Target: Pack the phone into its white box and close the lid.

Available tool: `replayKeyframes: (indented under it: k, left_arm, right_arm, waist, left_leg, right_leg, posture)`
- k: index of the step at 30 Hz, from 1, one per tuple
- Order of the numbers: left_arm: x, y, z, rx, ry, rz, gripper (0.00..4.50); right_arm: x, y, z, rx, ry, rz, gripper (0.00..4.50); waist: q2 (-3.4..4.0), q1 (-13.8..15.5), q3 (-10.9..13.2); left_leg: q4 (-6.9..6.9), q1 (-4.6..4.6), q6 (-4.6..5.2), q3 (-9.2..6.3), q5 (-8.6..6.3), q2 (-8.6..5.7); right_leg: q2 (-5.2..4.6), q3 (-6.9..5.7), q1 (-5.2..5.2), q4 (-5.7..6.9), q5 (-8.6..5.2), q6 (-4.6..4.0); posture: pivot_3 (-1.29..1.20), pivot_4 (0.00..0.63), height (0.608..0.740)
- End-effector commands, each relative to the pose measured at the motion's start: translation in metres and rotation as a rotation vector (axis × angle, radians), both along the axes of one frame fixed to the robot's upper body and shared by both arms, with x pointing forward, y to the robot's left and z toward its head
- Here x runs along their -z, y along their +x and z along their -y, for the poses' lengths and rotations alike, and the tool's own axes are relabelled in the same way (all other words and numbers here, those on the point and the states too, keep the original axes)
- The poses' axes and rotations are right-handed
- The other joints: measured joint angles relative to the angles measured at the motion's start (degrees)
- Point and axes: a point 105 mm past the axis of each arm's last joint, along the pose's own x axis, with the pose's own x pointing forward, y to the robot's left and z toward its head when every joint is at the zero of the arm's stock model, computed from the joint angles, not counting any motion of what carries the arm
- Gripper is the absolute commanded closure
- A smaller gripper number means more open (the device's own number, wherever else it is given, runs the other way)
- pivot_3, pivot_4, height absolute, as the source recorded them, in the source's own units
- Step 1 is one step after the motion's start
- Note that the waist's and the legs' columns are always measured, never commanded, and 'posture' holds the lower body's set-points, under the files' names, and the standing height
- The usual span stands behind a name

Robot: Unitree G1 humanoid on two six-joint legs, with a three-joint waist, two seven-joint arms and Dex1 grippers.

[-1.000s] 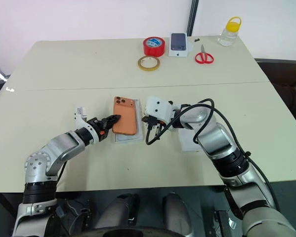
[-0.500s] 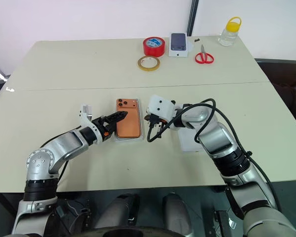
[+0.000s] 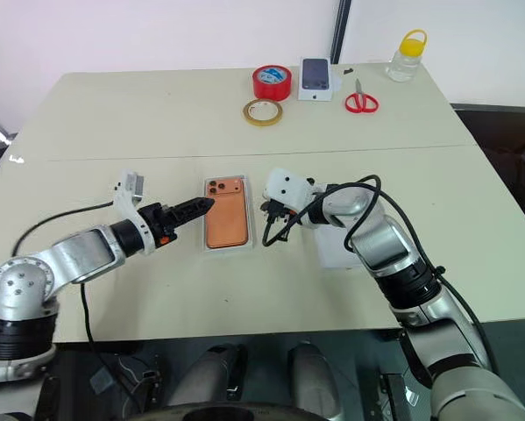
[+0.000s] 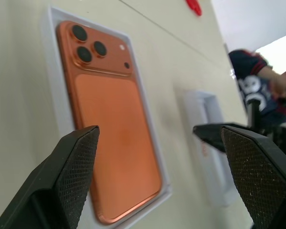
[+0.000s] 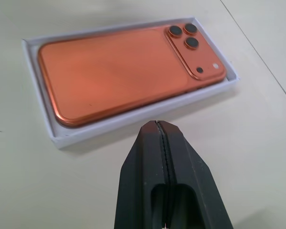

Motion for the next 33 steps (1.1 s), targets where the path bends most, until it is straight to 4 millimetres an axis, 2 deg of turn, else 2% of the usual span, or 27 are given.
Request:
replayKeyframes:
  k: [1, 4, 7, 9, 17, 24, 27, 33]
  left_arm:
    - [-0.007, 0.011, -0.023, -0.073, 0.181, 0.088, 1.46]
    - [-0.004, 0.020, -0.037, -0.083, 0.343, 0.120, 2.89]
    - [0.005, 0.028, -0.043, -0.045, 0.511, 0.129, 4.41]
    - [0.011, 0.034, -0.040, -0.001, 0.591, 0.139, 4.47]
    - [0.031, 0.054, -0.008, 0.166, 0.677, 0.175, 4.47]
    - [0.037, 0.049, 0.032, 0.366, 0.668, 0.210, 4.47]
    - [0.036, 0.039, 0.057, 0.460, 0.629, 0.230, 4.47]
    - [0.033, 0.018, 0.102, 0.633, 0.566, 0.265, 4.47]
  right_arm:
    - [-0.006, 0.014, -0.001, 0.064, -0.014, 0.029, 4.50]
    - [-0.001, 0.020, -0.005, 0.096, -0.023, 0.009, 4.50]
    - [0.006, 0.022, -0.011, 0.099, -0.055, -0.001, 4.50]
    - [0.010, 0.026, -0.014, 0.113, -0.082, 0.003, 4.50]
    - [0.019, 0.033, -0.034, 0.085, -0.162, 0.042, 4.50]
    - [0.014, 0.022, -0.045, 0.032, -0.141, 0.045, 4.50]
    - [0.013, 0.010, -0.040, 0.017, -0.130, 0.031, 4.50]
    - [0.016, -0.016, -0.014, 0.027, -0.148, -0.010, 4.50]
  waist:
    - [0.01, 0.03, 0.01]
    - [0.01, 0.12, 0.01]
    - [0.03, 0.12, 0.03]
    - [0.04, 0.10, 0.03]
    - [0.03, -0.25, 0.03]
    - [0.04, -0.18, 0.03]
    - [0.04, 0.15, 0.03]
    - [0.03, 0.23, 0.03]
  left_leg:
    - [-0.01, 0.00, 0.00, 0.00, 0.00, 0.00]
    - [-0.06, -0.01, 0.00, 0.00, 0.00, 0.00]
    - [-0.06, -0.01, 0.00, 0.00, 0.00, -0.02]
    - [-0.06, -0.01, 0.00, 0.00, 0.00, -0.02]
    - [-0.06, -0.04, 0.00, -0.01, 0.00, -0.03]
    - [-0.04, -0.04, 0.00, -0.02, 0.00, -0.03]
    - [-0.03, -0.06, 0.00, -0.05, 0.00, -0.04]
    - [0.07, -0.09, 0.07, -0.06, -0.04, -0.13]
  right_leg:
    - [0.00, 0.00, 0.00, 0.00, 0.00, 0.00]
    - [0.00, 0.00, -0.01, -0.04, 0.00, 0.00]
    - [0.00, -0.01, -0.01, -0.05, 0.00, 0.00]
    - [-0.01, -0.01, -0.01, -0.05, 0.00, 0.00]
    - [-0.02, -0.02, -0.05, -0.03, 0.00, 0.00]
    - [-0.01, -0.03, -0.06, -0.01, 0.00, 0.01]
    - [-0.03, -0.05, -0.04, -0.03, 0.00, 0.01]
    - [-0.12, -0.08, 0.02, -0.04, -0.01, 0.04]
  posture:
    - [0.00, 0.150, 0.740]
    - [0.00, 0.150, 0.740]
    - [0.00, 0.150, 0.740]
    - [0.00, 0.150, 0.740]
    - [0.00, 0.150, 0.740]
    - [0.00, 0.150, 0.740]
    - [0.00, 0.150, 0.740]
    - [0.00, 0.150, 0.740]
